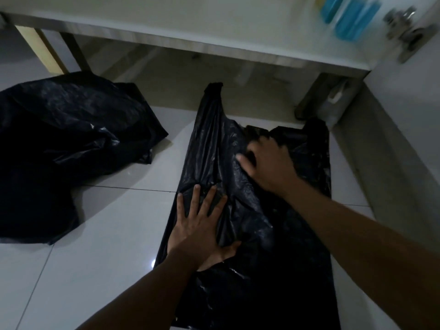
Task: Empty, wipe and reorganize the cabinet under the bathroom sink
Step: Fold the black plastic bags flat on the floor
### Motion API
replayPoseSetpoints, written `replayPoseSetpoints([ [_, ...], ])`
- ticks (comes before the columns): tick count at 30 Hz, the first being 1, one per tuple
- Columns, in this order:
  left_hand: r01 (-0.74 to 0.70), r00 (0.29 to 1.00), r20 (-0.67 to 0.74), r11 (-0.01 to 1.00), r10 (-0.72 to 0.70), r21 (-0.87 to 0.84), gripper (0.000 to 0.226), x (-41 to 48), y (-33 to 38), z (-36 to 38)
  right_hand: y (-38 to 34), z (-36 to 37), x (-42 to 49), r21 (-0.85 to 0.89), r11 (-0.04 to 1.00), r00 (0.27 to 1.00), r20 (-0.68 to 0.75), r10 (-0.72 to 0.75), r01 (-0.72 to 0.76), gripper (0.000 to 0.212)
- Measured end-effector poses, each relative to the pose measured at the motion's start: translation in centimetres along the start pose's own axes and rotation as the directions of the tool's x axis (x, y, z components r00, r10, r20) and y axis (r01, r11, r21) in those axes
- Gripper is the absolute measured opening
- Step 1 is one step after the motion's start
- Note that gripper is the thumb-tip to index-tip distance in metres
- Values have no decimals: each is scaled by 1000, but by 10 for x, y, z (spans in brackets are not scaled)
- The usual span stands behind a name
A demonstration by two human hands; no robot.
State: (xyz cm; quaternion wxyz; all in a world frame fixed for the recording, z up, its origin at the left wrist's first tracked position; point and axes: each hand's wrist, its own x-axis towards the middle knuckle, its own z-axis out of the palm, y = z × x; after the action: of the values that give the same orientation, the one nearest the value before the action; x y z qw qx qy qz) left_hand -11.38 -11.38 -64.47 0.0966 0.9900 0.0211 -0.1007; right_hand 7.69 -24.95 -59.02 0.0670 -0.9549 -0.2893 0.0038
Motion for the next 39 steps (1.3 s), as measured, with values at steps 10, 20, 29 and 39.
replayPoseSetpoints([
  [10,32,999,-17,999,-32,1,113,0,2,3,71,11,-12,102,942,943,-65,328,-320,65],
  [20,40,999,-36,999,-39,25,114,-1,3,5,133,-11,21,379,657,735,101,670,-651,71],
  [29,44,999,-29,998,-42,49,113,-1,3,3,133,-39,48,831,373,708,35,705,-413,48],
  [39,46,999,-29,998,-44,45,112,0,3,3,150,-39,31,275,890,885,-197,422,-363,31],
])
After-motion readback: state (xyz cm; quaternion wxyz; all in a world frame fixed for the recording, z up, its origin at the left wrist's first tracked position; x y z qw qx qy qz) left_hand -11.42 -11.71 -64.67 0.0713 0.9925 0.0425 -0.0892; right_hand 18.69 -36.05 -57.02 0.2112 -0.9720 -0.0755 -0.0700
